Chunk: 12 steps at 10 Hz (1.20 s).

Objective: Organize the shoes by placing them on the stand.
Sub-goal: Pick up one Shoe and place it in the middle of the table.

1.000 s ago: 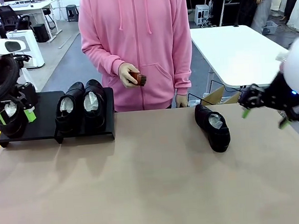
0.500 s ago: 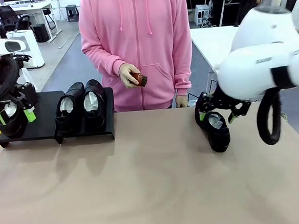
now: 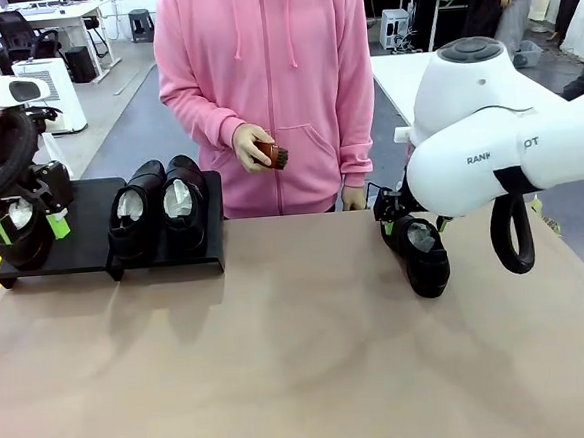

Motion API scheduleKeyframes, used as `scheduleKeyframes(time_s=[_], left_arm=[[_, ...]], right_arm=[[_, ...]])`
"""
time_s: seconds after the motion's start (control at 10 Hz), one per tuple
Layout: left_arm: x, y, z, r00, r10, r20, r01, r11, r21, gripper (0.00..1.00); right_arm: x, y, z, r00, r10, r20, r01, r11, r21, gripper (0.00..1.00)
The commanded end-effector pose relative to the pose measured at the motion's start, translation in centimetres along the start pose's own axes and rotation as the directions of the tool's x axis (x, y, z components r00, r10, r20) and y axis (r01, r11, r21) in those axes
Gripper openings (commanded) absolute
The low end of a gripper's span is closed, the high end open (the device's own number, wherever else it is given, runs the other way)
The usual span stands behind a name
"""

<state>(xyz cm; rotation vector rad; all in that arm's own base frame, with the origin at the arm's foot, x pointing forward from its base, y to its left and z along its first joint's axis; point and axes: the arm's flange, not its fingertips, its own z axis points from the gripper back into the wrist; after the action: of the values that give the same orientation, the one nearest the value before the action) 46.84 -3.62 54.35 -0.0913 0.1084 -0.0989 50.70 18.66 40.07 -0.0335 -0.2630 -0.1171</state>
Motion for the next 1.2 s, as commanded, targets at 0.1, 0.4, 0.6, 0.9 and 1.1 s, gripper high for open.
scheduleKeyframes(time_s=[0.1,0.4,0.6,0.9,1.1], left_arm=[[-0.2,0.2,0.0,1.0,0.002,0.002,-0.002,1.0,0.015,0.76],[-0.2,0.2,0.0,1.0,0.002,0.002,-0.002,1.0,0.015,0.76],[-0.2,0.2,0.0,1.0,0.002,0.002,-0.002,1.0,0.015,0.76],[-0.2,0.2,0.0,1.0,0.002,0.002,-0.002,1.0,0.015,0.76],[-0.2,0.2,0.0,1.0,0.002,0.002,-0.002,1.0,0.015,0.76]], right_arm=[[1.3,2.5,-2.4,0.999,0.004,-0.035,-0.004,1.0,-0.003,1.0],[1.9,3.1,-4.9,0.992,0.01,-0.125,-0.006,1.0,0.03,1.0],[2.0,3.0,-6.1,0.987,0.04,-0.158,-0.036,0.999,0.025,1.0],[1.7,3.3,-6.6,0.979,0.102,-0.175,-0.1,0.995,0.021,0.58],[1.8,3.0,-6.5,0.978,0.099,-0.183,-0.097,0.995,0.022,0.19]])
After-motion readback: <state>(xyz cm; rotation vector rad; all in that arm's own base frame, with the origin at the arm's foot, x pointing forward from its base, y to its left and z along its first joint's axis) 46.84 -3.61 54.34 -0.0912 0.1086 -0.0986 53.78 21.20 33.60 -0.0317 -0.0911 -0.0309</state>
